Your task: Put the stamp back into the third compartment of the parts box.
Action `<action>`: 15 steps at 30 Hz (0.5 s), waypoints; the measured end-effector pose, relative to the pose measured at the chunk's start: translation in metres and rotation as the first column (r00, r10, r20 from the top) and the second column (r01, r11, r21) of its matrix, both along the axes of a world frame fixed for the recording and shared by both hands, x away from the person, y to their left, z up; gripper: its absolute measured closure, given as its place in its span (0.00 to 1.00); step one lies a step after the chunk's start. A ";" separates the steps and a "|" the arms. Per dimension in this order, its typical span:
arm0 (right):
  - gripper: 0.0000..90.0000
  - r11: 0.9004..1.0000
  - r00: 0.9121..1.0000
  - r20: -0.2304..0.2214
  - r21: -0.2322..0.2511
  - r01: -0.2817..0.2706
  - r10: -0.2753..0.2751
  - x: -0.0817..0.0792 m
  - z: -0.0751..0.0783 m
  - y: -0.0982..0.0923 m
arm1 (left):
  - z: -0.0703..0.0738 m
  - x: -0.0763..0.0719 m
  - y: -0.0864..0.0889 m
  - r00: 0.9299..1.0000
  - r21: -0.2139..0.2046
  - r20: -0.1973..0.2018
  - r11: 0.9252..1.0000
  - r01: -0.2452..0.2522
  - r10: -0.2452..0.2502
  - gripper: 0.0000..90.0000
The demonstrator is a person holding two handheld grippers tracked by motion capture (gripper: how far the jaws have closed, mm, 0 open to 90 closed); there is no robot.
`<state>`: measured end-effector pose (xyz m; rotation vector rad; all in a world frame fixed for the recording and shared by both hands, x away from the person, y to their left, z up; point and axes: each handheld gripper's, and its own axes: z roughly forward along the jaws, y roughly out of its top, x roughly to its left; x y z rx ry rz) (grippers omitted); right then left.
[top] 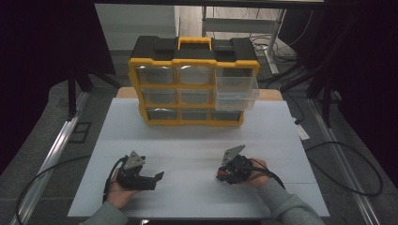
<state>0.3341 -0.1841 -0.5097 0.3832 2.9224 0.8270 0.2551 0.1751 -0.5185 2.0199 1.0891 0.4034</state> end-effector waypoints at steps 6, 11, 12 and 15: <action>0.83 1.000 1.000 0.016 -0.011 -0.016 0.016 0.000 0.002 0.000 | 0.000 0.000 0.000 1.000 0.002 0.001 1.000 -0.001 0.001 0.08; 0.83 1.000 1.000 0.025 0.010 -0.011 0.011 0.000 0.007 -0.002 | 0.000 0.000 0.000 1.000 0.003 0.001 1.000 -0.002 0.002 0.08; 0.83 1.000 1.000 0.026 0.017 -0.006 0.006 -0.001 0.009 -0.002 | 0.000 0.000 0.000 1.000 0.003 0.000 1.000 -0.002 0.002 0.08; 0.83 0.999 0.999 0.042 0.048 0.003 -0.005 -0.001 0.014 -0.005 | 0.000 0.000 0.000 1.000 0.004 0.001 1.000 -0.001 0.001 0.08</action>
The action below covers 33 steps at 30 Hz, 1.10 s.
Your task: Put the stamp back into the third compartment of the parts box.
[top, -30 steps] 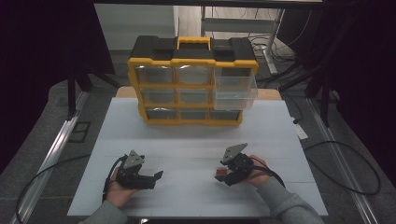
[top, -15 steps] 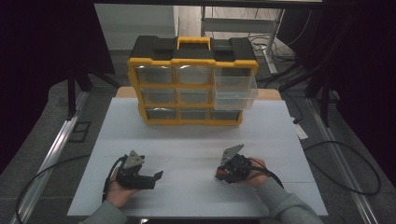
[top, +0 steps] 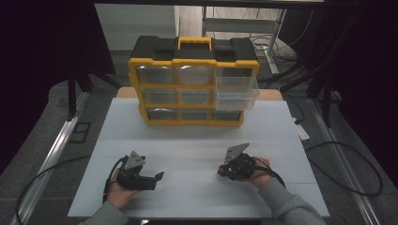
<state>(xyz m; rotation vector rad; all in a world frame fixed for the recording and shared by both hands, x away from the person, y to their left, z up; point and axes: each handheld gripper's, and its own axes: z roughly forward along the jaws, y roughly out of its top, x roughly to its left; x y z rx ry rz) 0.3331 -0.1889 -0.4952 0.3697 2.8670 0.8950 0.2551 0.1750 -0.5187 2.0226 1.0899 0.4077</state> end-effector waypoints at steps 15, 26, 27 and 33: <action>0.83 0.993 0.998 0.048 0.114 0.022 -0.028 -0.001 0.024 -0.009 | 0.000 0.000 0.000 1.000 -0.002 0.001 1.000 -0.002 0.002 0.08; 0.83 0.991 0.998 0.069 0.134 0.006 -0.016 -0.004 0.031 -0.010 | 0.000 0.000 0.000 1.000 -0.003 0.001 1.000 -0.002 0.002 0.08; 0.83 0.991 0.997 0.072 0.135 0.003 -0.013 -0.004 0.032 -0.010 | 0.000 0.000 0.000 1.000 -0.002 0.000 1.000 -0.002 0.002 0.08; 0.83 0.989 0.997 0.083 0.148 -0.002 -0.011 -0.005 0.037 -0.010 | 0.000 0.000 0.000 1.000 0.000 -0.001 1.000 -0.002 0.002 0.08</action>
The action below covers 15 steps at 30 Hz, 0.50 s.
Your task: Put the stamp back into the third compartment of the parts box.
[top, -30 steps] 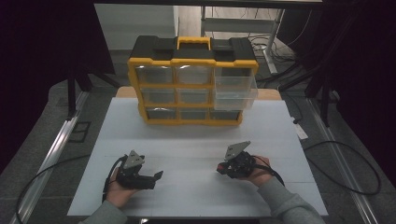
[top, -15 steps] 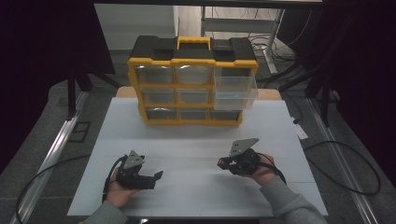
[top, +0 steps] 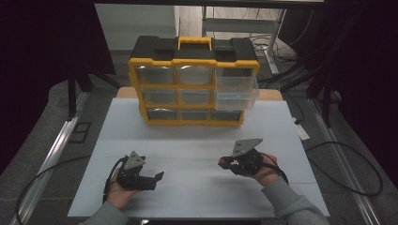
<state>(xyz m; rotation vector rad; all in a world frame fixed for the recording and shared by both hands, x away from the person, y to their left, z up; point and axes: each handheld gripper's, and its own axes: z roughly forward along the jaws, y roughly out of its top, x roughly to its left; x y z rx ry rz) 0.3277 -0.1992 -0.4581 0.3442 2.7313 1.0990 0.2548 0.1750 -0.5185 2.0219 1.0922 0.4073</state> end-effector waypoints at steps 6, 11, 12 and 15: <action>0.83 1.000 1.000 0.008 0.014 0.004 -0.004 0.000 0.003 -0.001 | 0.000 0.000 0.000 1.000 0.001 0.001 1.000 0.000 0.000 0.08; 0.83 1.000 1.000 0.015 0.025 0.009 -0.009 -0.001 0.006 -0.002 | 0.000 0.000 0.000 1.000 0.001 0.002 1.000 -0.001 0.001 0.08; 0.83 1.000 1.000 0.017 0.027 0.010 -0.010 -0.001 0.007 -0.003 | 0.000 0.000 0.000 1.000 0.002 0.002 1.000 0.000 0.000 0.08; 0.83 0.999 0.999 0.031 0.037 0.011 -0.013 -0.001 0.010 -0.004 | 0.000 0.000 0.000 1.000 0.003 0.002 1.000 0.000 0.000 0.08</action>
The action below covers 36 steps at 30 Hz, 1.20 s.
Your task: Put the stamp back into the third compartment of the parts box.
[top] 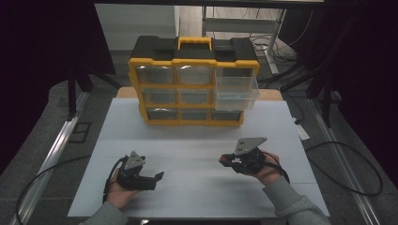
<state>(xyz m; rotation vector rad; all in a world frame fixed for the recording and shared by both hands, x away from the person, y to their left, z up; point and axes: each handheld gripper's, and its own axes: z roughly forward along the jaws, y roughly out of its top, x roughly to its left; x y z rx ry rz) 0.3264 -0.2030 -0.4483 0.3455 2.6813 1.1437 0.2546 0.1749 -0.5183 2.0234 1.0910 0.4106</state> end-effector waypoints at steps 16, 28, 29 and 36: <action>0.83 0.999 0.999 0.039 0.044 0.010 -0.012 -0.003 0.011 -0.003 | 0.000 0.000 0.000 1.000 0.000 0.000 1.000 0.000 0.000 0.08; 0.83 0.997 0.998 0.059 0.076 0.019 -0.023 -0.004 0.017 -0.007 | 0.000 0.000 0.000 1.000 0.002 0.002 1.000 -0.002 0.002 0.08; 0.83 0.997 0.998 0.060 0.078 0.020 -0.025 -0.004 0.017 -0.008 | 0.000 0.000 0.000 1.000 0.002 0.002 1.000 -0.002 0.002 0.08; 0.83 0.995 0.996 0.080 0.094 0.028 -0.035 -0.006 0.024 -0.011 | 0.000 0.000 0.000 1.000 0.003 0.001 1.000 0.000 0.000 0.08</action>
